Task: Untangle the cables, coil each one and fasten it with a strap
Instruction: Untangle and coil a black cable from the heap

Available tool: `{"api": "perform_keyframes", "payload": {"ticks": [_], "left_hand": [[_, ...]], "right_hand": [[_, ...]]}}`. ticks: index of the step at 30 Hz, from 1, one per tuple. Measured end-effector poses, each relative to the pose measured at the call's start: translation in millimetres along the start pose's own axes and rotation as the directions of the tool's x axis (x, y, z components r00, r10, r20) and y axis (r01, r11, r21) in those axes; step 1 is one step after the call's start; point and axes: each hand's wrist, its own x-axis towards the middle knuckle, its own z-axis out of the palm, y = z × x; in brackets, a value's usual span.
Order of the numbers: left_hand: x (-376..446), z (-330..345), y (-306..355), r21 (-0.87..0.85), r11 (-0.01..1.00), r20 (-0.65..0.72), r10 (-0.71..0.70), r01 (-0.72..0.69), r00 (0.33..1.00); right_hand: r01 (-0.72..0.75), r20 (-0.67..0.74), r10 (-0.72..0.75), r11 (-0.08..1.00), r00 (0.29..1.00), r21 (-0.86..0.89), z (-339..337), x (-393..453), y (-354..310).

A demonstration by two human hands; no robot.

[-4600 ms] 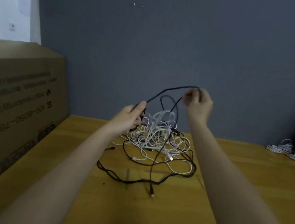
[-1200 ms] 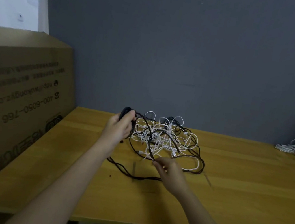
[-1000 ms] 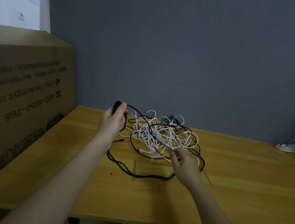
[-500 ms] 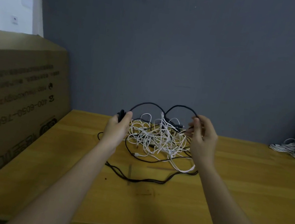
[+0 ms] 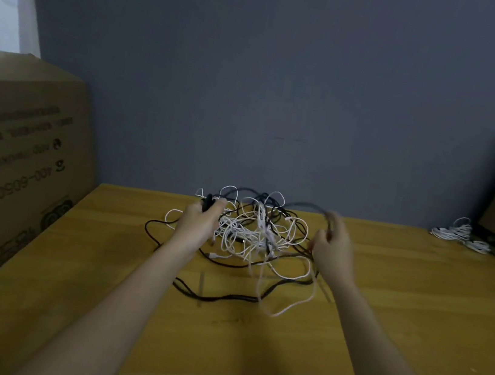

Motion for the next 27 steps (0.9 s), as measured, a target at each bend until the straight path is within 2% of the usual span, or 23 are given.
{"api": "perform_keyframes", "payload": {"ticks": [2,4,6,9,13,16,17,20,22,25,27], "left_hand": [[-3,3,-5,0.030,1.000,0.035,0.003,-0.004,0.999],[-7,5,-9,0.047,0.999,0.052,-0.002,-0.001,0.999],[-10,6,-11,0.068,0.998,0.080,-0.011,0.006,0.997],[-15,8,-11,0.091,0.996,0.120,0.001,-0.012,0.993],[-19,6,-8,0.096,0.994,0.142,0.029,-0.042,0.990],[-20,2,-7,0.094,0.994,0.151,0.048,-0.062,0.987],[-21,1,-7,0.094,0.993,0.157,0.054,-0.069,0.986],[-25,-1,-6,0.097,0.992,0.169,0.063,-0.081,0.984],[-27,-2,-7,0.096,0.991,0.182,0.071,-0.090,0.981],[-28,-4,-8,0.100,0.990,0.177,0.085,-0.103,0.981],[-27,-5,-10,0.078,0.992,0.138,0.087,-0.098,0.987]], "right_hand": [[-0.070,0.219,0.153,0.936,0.964,-0.346,1,-3,28],[-0.031,0.355,0.249,0.854,0.901,-0.519,4,-14,44],[-0.010,0.367,0.225,0.864,0.903,-0.504,9,-26,49],[0.095,0.336,0.038,0.923,0.941,-0.372,16,-32,43],[0.259,0.490,-0.091,0.922,0.867,-0.287,24,-32,28],[0.225,0.422,-0.130,0.957,0.897,-0.184,31,-33,15],[0.221,0.427,-0.124,0.958,0.896,-0.185,33,-32,13],[0.256,0.573,-0.045,0.921,0.818,-0.294,40,-28,16],[0.299,0.608,-0.015,0.880,0.793,-0.369,42,-28,24],[0.381,0.585,-0.091,0.837,0.806,-0.394,39,-29,38],[0.365,0.526,-0.139,0.861,0.839,-0.354,29,-30,41]]}}
